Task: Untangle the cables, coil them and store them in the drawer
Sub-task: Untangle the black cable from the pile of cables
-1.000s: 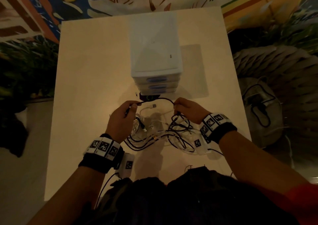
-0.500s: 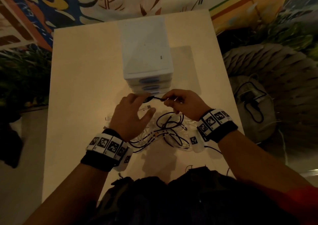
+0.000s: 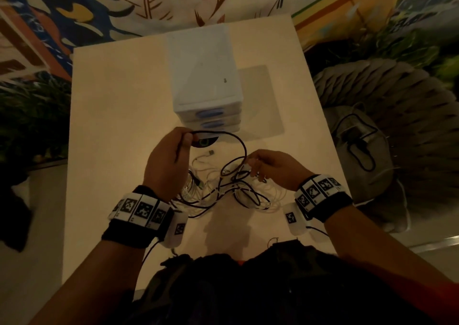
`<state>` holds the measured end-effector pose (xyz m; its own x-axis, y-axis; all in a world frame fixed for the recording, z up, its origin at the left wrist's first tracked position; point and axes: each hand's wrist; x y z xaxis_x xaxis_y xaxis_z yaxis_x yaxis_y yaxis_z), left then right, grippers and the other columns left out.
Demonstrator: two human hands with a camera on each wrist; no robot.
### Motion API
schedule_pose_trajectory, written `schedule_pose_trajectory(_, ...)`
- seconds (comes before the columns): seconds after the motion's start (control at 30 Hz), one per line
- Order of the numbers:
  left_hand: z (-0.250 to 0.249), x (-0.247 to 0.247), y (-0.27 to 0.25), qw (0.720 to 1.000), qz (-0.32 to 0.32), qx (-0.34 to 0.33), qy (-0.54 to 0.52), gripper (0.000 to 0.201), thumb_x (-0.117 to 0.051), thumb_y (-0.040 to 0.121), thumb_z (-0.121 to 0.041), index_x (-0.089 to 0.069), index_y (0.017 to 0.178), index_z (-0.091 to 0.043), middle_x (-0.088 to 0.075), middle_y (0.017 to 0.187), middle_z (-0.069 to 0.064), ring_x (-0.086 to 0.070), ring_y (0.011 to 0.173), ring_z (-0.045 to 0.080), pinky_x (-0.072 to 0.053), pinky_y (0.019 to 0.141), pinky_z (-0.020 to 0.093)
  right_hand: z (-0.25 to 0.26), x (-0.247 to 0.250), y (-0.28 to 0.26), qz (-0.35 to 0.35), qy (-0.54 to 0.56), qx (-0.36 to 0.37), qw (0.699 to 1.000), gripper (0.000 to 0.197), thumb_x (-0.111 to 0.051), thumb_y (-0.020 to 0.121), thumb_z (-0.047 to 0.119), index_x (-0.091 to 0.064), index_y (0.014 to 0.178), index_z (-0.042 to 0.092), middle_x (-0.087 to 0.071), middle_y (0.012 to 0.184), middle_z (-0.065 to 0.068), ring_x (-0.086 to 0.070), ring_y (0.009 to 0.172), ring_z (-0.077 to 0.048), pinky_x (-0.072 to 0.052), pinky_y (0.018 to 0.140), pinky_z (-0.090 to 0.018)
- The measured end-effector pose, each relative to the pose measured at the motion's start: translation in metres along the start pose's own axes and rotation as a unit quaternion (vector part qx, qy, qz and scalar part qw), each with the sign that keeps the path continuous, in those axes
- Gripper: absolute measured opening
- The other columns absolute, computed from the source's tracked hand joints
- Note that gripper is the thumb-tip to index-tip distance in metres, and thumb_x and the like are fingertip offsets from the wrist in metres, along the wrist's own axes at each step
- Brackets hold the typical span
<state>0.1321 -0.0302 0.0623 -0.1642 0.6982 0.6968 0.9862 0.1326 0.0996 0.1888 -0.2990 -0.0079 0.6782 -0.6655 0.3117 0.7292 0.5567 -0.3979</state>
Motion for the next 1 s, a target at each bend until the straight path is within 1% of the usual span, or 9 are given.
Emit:
schedule_pose_trajectory(0.1,-0.006,0.01,-0.009,0.999,-0.026,0.024,-0.034,0.021,-0.042,0.109,-0.018,-0.062,0.104,-0.019,-0.056,0.068,-0.027,-0.049,0.061,-0.012,-0.032,0.056,0.009,-0.008,-0.002,0.001,-0.108,-0.03,-0.044,0.993,0.022,-0.053,0.1,0.042,-0.066,0.114,0.031,-0.067,0.083,0.007,-0.065,0.071,-0.011,-0.051,0.073,-0.03)
schedule_pose_trajectory(0.17,-0.008,0.017,-0.016,0.998,-0.025,0.028,-0.057,0.023,-0.041,0.109,-0.019,-0.064,0.107,-0.018,-0.056,0.068,-0.031,-0.049,0.059,-0.01,-0.033,0.056,0.01,-0.012,-0.001,0.005,-0.164,-0.09,-0.09,0.978,0.031,-0.053,0.097,0.052,-0.066,0.112,0.029,-0.063,0.086,0.006,-0.061,0.076,-0.013,-0.045,0.076,-0.03)
schedule_pose_trajectory(0.27,-0.01,0.026,-0.026,0.995,-0.016,0.02,-0.094,0.024,-0.041,0.108,-0.022,-0.065,0.11,-0.021,-0.053,0.066,-0.012,-0.044,0.056,0.003,-0.034,0.056,0.018,-0.006,-0.003,0.018,-0.088,-0.153,-0.133,0.975,0.054,-0.046,0.095,0.065,-0.069,0.107,0.018,-0.064,0.093,-0.001,-0.059,0.089,-0.021,-0.045,0.082,-0.033)
schedule_pose_trajectory(0.37,-0.011,0.031,-0.034,0.994,-0.012,0.015,-0.107,0.025,-0.042,0.107,-0.022,-0.066,0.113,-0.021,-0.052,0.07,0.002,-0.044,0.055,0.002,-0.033,0.055,0.013,-0.002,-0.006,0.031,-0.032,-0.184,-0.109,0.976,0.046,-0.054,0.095,0.057,-0.073,0.102,0.016,-0.071,0.102,-0.006,-0.063,0.098,-0.024,-0.049,0.09,-0.036)
schedule_pose_trajectory(0.57,0.002,0.04,-0.046,0.992,-0.056,0.067,-0.094,0.024,-0.039,0.109,-0.022,-0.063,0.108,-0.025,-0.054,0.07,0.005,-0.044,0.052,0.014,-0.037,0.052,0.033,0.0,0.0,0.031,-0.071,-0.029,-0.068,0.995,0.028,-0.068,0.092,0.042,-0.071,0.097,0.015,-0.076,0.087,0.001,-0.071,0.079,-0.017,-0.056,0.085,-0.038)
schedule_pose_trajectory(0.7,0.016,0.039,-0.047,0.987,-0.072,0.127,-0.066,0.022,-0.04,0.109,-0.021,-0.061,0.113,-0.028,-0.058,0.073,-0.002,-0.046,0.05,0.009,-0.037,0.05,0.027,0.0,0.004,0.023,-0.084,0.032,-0.034,0.995,0.018,-0.062,0.097,0.032,-0.066,0.099,0.015,-0.074,0.083,0.004,-0.068,0.072,-0.012,-0.054,0.076,-0.035)
schedule_pose_trajectory(0.8,0.023,0.035,-0.045,0.984,-0.061,0.156,-0.054,0.023,-0.041,0.108,-0.022,-0.061,0.117,-0.027,-0.06,0.075,-0.003,-0.049,0.053,0.01,-0.04,0.054,0.03,0.007,0.01,0.016,-0.119,0.075,-0.016,0.99,0.016,-0.059,0.099,0.033,-0.064,0.099,0.017,-0.074,0.086,0.002,-0.071,0.078,-0.014,-0.051,0.07,-0.03)
schedule_pose_trajectory(0.9,0.024,0.03,-0.043,0.983,-0.044,0.165,-0.071,0.023,-0.043,0.107,-0.022,-0.064,0.109,-0.032,-0.058,0.072,0.002,-0.044,0.049,0.011,-0.038,0.054,0.032,0.018,0.016,0.009,-0.131,0.168,0.001,0.977,0.015,-0.059,0.1,0.029,-0.062,0.104,0.015,-0.072,0.089,-0.005,-0.072,0.084,-0.028,-0.059,0.075,-0.038)
schedule_pose_trajectory(1.0,0.015,0.029,-0.04,0.988,-0.008,0.148,-0.036,0.023,-0.052,0.1,-0.015,-0.061,0.112,-0.033,-0.055,0.067,0.004,-0.043,0.046,0.011,-0.037,0.053,0.03,0.034,0.024,0.004,-0.136,0.204,0.028,0.969,0.014,-0.06,0.099,0.023,-0.063,0.107,0.012,-0.07,0.087,-0.008,-0.072,0.078,-0.03,-0.059,0.072,-0.042)
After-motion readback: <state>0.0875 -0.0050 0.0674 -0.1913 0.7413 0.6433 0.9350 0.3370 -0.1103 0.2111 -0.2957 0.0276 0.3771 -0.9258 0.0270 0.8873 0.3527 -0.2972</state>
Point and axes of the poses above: each hand's wrist, its own y-axis towards the middle knuckle, its own x-axis out of the back of the hand, z = x × y
